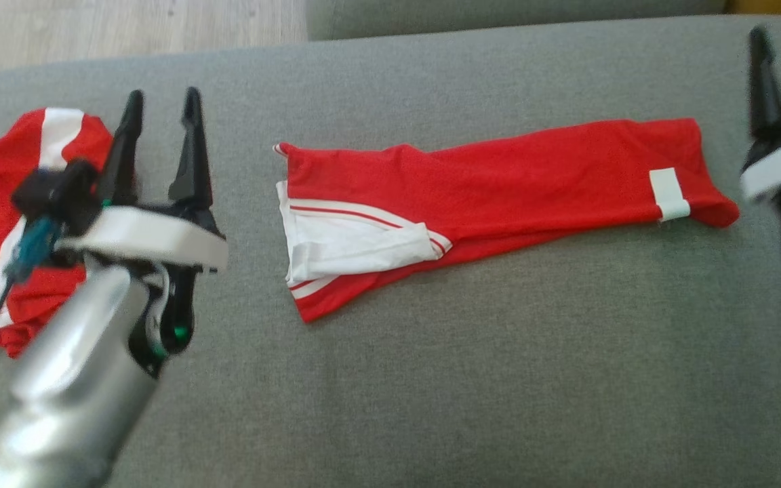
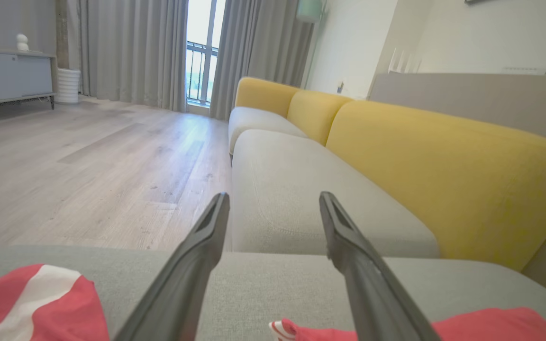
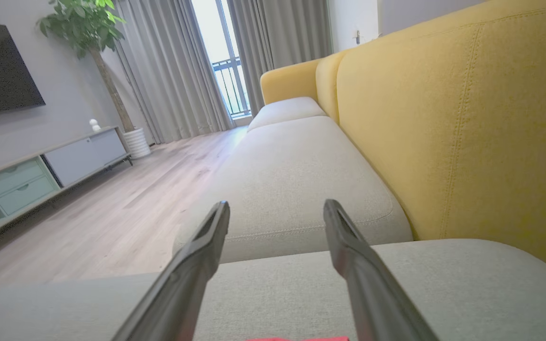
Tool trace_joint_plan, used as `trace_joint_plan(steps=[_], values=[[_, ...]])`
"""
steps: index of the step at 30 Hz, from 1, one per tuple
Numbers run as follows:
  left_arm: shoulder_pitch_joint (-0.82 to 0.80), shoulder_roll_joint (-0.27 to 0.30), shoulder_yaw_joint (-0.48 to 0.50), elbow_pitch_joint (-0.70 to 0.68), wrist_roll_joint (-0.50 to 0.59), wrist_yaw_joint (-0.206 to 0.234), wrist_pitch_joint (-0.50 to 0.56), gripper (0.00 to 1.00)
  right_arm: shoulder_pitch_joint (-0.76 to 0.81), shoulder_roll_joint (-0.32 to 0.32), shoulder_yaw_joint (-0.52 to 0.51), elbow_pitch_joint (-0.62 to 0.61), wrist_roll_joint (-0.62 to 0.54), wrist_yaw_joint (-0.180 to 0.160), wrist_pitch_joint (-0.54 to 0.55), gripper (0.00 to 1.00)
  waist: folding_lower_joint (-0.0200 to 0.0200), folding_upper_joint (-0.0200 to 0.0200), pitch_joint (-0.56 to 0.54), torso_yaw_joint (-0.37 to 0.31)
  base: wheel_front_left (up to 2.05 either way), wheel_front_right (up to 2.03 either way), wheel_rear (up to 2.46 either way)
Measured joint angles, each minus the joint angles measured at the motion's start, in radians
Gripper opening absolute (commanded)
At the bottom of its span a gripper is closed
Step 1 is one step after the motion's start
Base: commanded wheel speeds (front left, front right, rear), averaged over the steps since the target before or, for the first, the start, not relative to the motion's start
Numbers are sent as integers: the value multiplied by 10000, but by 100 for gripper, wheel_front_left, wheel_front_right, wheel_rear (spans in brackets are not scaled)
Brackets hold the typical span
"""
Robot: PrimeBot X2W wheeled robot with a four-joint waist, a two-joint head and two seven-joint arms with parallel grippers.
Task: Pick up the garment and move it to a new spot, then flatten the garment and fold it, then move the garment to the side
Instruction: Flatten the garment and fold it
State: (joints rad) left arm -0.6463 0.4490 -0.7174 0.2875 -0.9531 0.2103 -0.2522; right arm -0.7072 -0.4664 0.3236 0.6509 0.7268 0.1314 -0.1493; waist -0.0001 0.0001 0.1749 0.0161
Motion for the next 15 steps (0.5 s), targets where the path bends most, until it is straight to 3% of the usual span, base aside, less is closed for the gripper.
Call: trace_joint_plan(steps=[5,15], values=[[2054,-997,2040,-849,1816,-232,-42,100,1431,679,-523,-675,-748,0,-598,100,0,0,-314,-2,0,0,0],[4728,-2592,3816,-903,4117,-1626,-42,100,3851,2299,-2057,-1624,-2284,0,-848,100,0,0,-759,96,0,0,0]])
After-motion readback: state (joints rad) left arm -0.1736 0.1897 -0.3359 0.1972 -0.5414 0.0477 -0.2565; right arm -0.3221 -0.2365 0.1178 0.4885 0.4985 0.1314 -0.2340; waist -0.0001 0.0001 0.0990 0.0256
